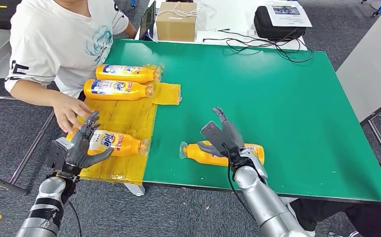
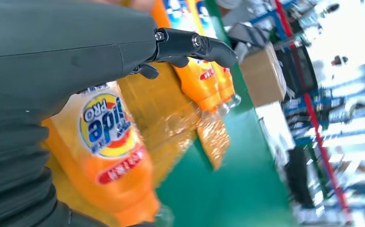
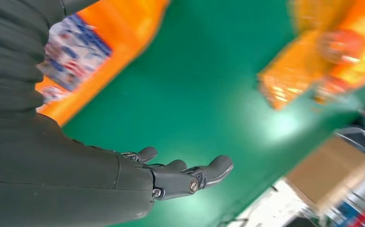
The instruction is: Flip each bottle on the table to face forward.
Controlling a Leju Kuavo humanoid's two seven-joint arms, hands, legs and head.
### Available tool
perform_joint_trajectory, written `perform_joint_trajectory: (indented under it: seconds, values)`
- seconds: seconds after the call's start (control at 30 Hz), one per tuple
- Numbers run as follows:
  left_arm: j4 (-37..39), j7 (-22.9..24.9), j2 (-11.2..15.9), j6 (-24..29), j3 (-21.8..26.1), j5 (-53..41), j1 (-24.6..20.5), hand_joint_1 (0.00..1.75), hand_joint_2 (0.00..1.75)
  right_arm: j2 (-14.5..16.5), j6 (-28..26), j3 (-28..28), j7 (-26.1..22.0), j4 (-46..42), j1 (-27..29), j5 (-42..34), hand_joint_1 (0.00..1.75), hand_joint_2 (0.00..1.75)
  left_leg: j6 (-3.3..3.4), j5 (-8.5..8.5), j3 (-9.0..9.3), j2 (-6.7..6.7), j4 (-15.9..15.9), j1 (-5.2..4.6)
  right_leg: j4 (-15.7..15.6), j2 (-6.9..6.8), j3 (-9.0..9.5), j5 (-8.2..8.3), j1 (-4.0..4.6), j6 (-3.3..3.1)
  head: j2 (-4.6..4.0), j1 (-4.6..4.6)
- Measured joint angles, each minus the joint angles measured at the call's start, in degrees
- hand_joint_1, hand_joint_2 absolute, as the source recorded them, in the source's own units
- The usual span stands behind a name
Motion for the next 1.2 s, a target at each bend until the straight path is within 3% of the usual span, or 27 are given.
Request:
perform_joint_trajectory:
  seconds: [0.2,0.37,0.57,0.83,0.97,1.2]
  values:
    - [-1.8,4.69,-5.24,0.64,1.31,4.93,-0.04,0.0,1.75,-1.68,-1.42,1.38,3.84,-0.34,4.49,7.73,0.0,1.75,0.02,-0.02,-0.05,-0.01,0.01,-0.02,-0.02,-0.01,0.0,0.0,-0.02,0.01,0.0,-0.01]
    - [-2.49,5.97,-7.41,1.11,1.29,6.22,-0.28,0.0,1.75,-2.87,-1.71,1.6,4.71,-1.62,6.32,9.59,0.0,1.75,0.04,-0.04,-0.04,0.01,0.01,-0.02,-0.04,0.01,-0.01,0.0,-0.01,0.01,0.0,0.01]
    - [-2.94,6.7,-8.27,1.7,0.98,6.62,-0.26,0.0,1.75,-4.11,-1.1,1.68,6.85,-2.52,6.83,12.59,0.0,1.75,0.04,-0.03,0.0,0.01,0.01,-0.01,-0.04,0.0,0.01,0.01,0.0,0.01,0.0,0.0]
    - [-5.28,8.57,-8.74,3.09,0.4,8.38,0.93,0.0,1.75,-7.25,-3.48,0.97,15.91,-6.51,9.77,28.59,0.0,1.75,0.07,-0.05,-0.03,0.0,0.01,-0.05,-0.06,0.0,0.03,0.01,-0.04,0.02,0.0,-0.01]
    - [-6.19,8.88,-8.86,3.25,0.4,8.46,1.52,0.0,1.75,-8.17,-3.42,-0.02,17.31,-7.95,10.82,31.38,0.0,1.75,0.09,-0.07,-0.04,0.0,0.01,-0.05,-0.07,0.0,0.02,0.0,-0.03,0.02,0.0,-0.02]
    - [-6.87,9.27,-8.89,2.11,0.41,9.16,1.99,0.0,1.75,-9.91,3.18,-0.6,18.73,-7.06,9.94,33.12,0.0,1.75,0.09,-0.07,-0.01,0.03,0.0,-0.03,-0.06,0.01,0.03,0.01,-0.01,0.02,0.0,-0.01]
